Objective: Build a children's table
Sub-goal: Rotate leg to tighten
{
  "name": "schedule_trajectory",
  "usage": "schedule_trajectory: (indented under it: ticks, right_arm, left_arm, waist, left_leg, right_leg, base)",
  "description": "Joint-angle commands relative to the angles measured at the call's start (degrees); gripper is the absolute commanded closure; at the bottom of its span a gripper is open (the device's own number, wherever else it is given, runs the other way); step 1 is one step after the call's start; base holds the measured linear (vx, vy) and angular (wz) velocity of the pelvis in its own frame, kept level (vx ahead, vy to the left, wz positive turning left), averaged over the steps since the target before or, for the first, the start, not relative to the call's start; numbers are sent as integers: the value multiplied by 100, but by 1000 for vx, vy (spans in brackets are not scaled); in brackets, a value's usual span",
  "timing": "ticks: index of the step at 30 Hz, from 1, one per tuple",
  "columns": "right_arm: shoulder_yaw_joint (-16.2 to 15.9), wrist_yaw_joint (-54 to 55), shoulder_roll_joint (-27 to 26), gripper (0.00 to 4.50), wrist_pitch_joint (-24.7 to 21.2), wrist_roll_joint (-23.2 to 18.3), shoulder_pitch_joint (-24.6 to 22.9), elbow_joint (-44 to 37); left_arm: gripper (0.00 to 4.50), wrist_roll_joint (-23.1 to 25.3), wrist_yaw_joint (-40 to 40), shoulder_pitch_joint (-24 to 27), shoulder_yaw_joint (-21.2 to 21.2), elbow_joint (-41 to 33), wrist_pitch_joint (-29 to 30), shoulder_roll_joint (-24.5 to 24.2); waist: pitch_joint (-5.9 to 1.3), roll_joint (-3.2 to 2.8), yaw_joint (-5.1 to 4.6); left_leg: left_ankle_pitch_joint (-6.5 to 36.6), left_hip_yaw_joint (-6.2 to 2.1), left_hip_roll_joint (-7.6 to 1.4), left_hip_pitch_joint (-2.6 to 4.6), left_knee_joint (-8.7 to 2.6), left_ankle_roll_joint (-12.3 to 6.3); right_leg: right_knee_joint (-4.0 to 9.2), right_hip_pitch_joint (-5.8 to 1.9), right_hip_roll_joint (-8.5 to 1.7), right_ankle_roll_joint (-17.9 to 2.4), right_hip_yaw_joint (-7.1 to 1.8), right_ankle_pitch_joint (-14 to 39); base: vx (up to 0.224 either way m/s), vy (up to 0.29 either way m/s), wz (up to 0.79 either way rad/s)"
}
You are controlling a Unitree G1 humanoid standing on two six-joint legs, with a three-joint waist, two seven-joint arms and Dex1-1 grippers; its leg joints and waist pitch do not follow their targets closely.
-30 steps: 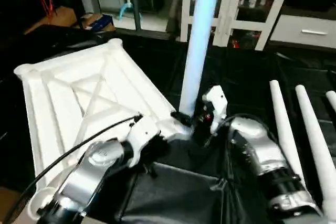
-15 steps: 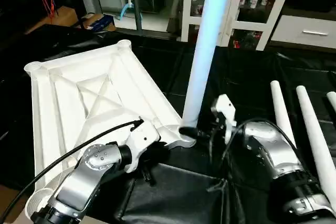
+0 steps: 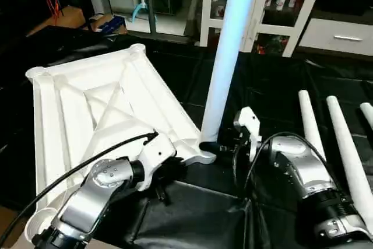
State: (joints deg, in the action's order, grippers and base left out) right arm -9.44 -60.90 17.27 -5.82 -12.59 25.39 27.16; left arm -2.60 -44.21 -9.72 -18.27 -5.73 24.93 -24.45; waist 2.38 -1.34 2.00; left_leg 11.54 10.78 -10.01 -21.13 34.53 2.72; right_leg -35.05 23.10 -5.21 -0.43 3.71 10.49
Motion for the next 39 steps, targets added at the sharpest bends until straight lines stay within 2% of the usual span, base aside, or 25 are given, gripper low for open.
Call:
schedule_trajectory:
  ticks: [1, 3, 7, 10, 14, 15, 16, 18, 20, 21, 22, 23, 24, 25, 26, 27, 28, 29, 32, 33, 34, 35, 37, 38, 39]
  right_arm:
    - [40, 211, -82, 255, -20, 42, -29, -1]
    - [52, 253, -102, 257, -21, 31, -91, -46]
    - [126, 665, -241, 257, 98, 132, -154, 25]
    - [234, 1386, -493, 258, 242, 307, -131, 183]
    - [432, 3237, -967, 260, 297, 799, -30, 579]
    - [447, 3399, -1022, 260, 267, 829, -24, 623]
    - [403, 3751, -1117, 260, 260, 981, -18, 702]
    - [348, 4159, -1294, 260, 266, 1140, 12, 816]
    - [318, 4421, -1427, 261, 278, 1239, 37, 879]
    - [303, 4495, -1473, 261, 277, 1270, 40, 888]
    - [282, 4423, -1526, 261, 272, 1237, 24, 867]
    - [240, 4350, -1579, 261, 322, 1221, -25, 797]
    - [209, 4330, -1621, 261, 365, 1213, -62, 747]
    - [190, 3882, -1687, 226, 431, 936, -99, 635]
    - [186, 3884, -1677, 191, 455, 937, -106, 609]
    - [222, 3835, -1657, 191, 474, 860, -126, 518]
    - [264, 3803, -1595, 184, 486, 822, -86, 473]
    - [296, 3767, -1553, 184, 467, 787, -56, 438]
    - [366, 3581, -1423, 148, 372, 655, 19, 289]
    - [372, 3414, -1318, 145, 343, 616, 52, 228]
    - [372, 3402, -1311, 138, 341, 615, 55, 225]
    - [381, 3155, -1162, 123, 255, 584, 100, 173]
    - [383, 2861, -971, 111, 185, 552, 140, 104]
    - [384, 2701, -904, 105, 142, 499, 154, 60]
    - [382, 2584, -853, 101, 117, 459, 157, 32]
  left_arm:
    - [450, -137, -93, -5, -43, -127, -82, 49]
    - [450, -141, -71, 24, -54, -149, -78, 81]
    - [450, -117, 61, -56, -31, -38, -42, 203]
    - [450, 34, 312, -255, 15, 227, 15, 321]
    - [450, 423, 1367, -892, 261, 1062, 240, 852]
    - [450, 451, 1491, -964, 295, 1160, 246, 918]
    - [450, 458, 1670, -1114, 351, 1351, 266, 1062]
    - [450, 540, 2007, -1351, 394, 1670, 209, 1255]
    - [450, 640, 2164, -1478, 343, 1839, 197, 1349]
    - [450, 653, 2225, -1516, 348, 1887, 207, 1405]
    - [450, 648, 2306, -1543, 373, 1920, 219, 1487]
    - [450, 661, 2296, -1546, 352, 1931, 203, 1532]
    - [450, 682, 2305, -1555, 344, 1958, 181, 1573]
    - [450, 701, 2229, -1494, 299, 1946, 97, 1556]
    - [450, 688, 2206, -1467, 298, 1924, 92, 1550]
    - [450, 645, 2125, -1378, 292, 1837, 67, 1523]
    - [450, 621, 1981, -1291, 248, 1751, -88, 1446]
    - [450, 583, 1886, -1220, 240, 1664, -126, 1399]
    - [450, 480, 1550, -990, 214, 1346, -232, 1203]
    - [450, 403, 1326, -857, 199, 1136, -320, 1075]
    - [450, 397, 1312, -848, 199, 1121, -325, 1067]
    - [450, 250, 994, -675, 207, 812, -345, 897]
    - [450, 103, 648, -481, 205, 468, -360, 661]
    - [450, 36, 498, -401, 209, 332, -376, 536]
    - [450, -11, 415, -352, 220, 248, -352, 467]
  waist:
    - [-306, 11, 15]
    - [-303, 101, -11]
    - [-307, 32, -2]
    - [-305, 54, -32]
    - [-292, 92, -33]
    - [-279, 67, -49]
    - [-298, 191, -57]
    - [-305, 96, -7]
    - [-317, 147, -14]
    - [-314, 142, 0]
    - [-319, 148, 10]
    - [-326, 210, 9]
    - [-331, 151, 42]
    - [-322, 177, 22]
    - [-333, 171, 51]
    - [-326, 136, 61]
    - [-323, 211, 40]
    - [-322, 246, 43]
    - [-299, 211, 11]
    - [-307, 183, 2]
    - [-307, 198, -23]
    - [-304, 291, -25]
    - [-329, 229, 31]
    - [-322, 261, 21]
    - [-316, 242, 31]
  left_leg:
    - [1116, -126, -303, 37, -429, -367]
    - [1218, -116, -305, 33, -436, -332]
    - [1187, -124, -305, 35, -437, -306]
    - [1250, -126, -284, 36, -448, -207]
    - [1346, -127, -278, 59, -462, -88]
    - [1361, -123, -272, 60, -476, -20]
    - [1340, -119, -266, 56, -463, -21]
    - [1261, -136, -273, 48, -466, -34]
    - [1209, -123, -263, 43, -458, -77]
    - [1110, -119, -267, 29, -457, -114]
    - [1074, -112, -266, 32, -446, -168]
    - [1041, -106, -270, 26, -439, -207]
    - [941, -111, -276, 29, -436, -263]
    - [915, -101, -277, 14, -437, -301]
    - [887, -105, -288, 25, -428, -349]
    - [840, -109, -285, 14, -435, -379]
    - [858, -98, -284, 1, -431, -414]
    - [895, -101, -288, 1, -435, -431]
    - [1075, -114, -294, -6, -455, -340]
    - [1047, -134, -302, -21, -461, -308]
    - [1017, -136, -306, -42, -465, -309]
    - [1008, -112, -311, -17, -452, -334]
    - [776, -97, -311, 28, -418, -406]
    - [561, -93, -317, 9, -415, -506]
    - [507, -82, -311, 15, -409, -559]
  right_leg:
    - [425, -240, -301, -1264, -258, 1365]
    - [451, -244, -293, -1233, -258, 1431]
    - [432, -234, -300, -1237, -265, 1348]
    - [455, -236, -295, -1163, -259, 1546]
    - [489, -203, -303, -1051, -267, 1854]
    - [513, -185, -289, -999, -270, 1919]
    - [513, -197, -290, -956, -262, 1931]
    - [486, -213, -320, -943, -267, 1812]
    - [481, -212, -316, -934, -271, 1680]
    - [473, -217, -316, -955, -271, 1535]
    - [467, -225, -324, -965, -272, 1457]
    - [461, -231, -323, -964, -269, 1415]
    - [440, -231, -336, -993, -270, 1306]
    - [446, -226, -323, -998, -272, 1264]
    - [429, -237, -332, -1015, -272, 1180]
    - [417, -243, -328, -1052, -266, 1101]
    - [429, -245, -319, -1051, -261, 1101]
    - [425, -253, -329, -1048, -259, 1172]
    - [463, -244, -339, -950, -260, 1621]
    - [440, -262, -347, -955, -261, 1556]
    - [433, -271, -340, -957, -259, 1487]
    - [443, -245, -328, -978, -258, 1463]
    - [386, -234, -337, -1103, -276, 1124]
    - [343, -240, -311, -1202, -268, 759]
    - [322, -237, -306, -1288, -265, 614]
  base:
    - [0, 0, 0]
    - [0, 0, 0]
    - [0, 0, 0]
    - [0, 0, 0]
    - [0, 0, 0]
    - [0, 0, 0]
    - [0, 0, 0]
    - [0, 0, 0]
    - [0, 0, 0]
    - [0, 0, 0]
    - [0, 0, 0]
    - [0, 0, 0]
    - [0, 0, 0]
    - [0, 0, 0]
    - [0, 0, 0]
    - [0, 0, 0]
    - [0, 0, 0]
    - [0, 0, 0]
    - [0, 0, 0]
    - [0, 0, 0]
    - [0, 0, 0]
    - [0, 0, 0]
    - [0, 0, 0]
    - [0, 0, 0]
    - [0, 0, 0]
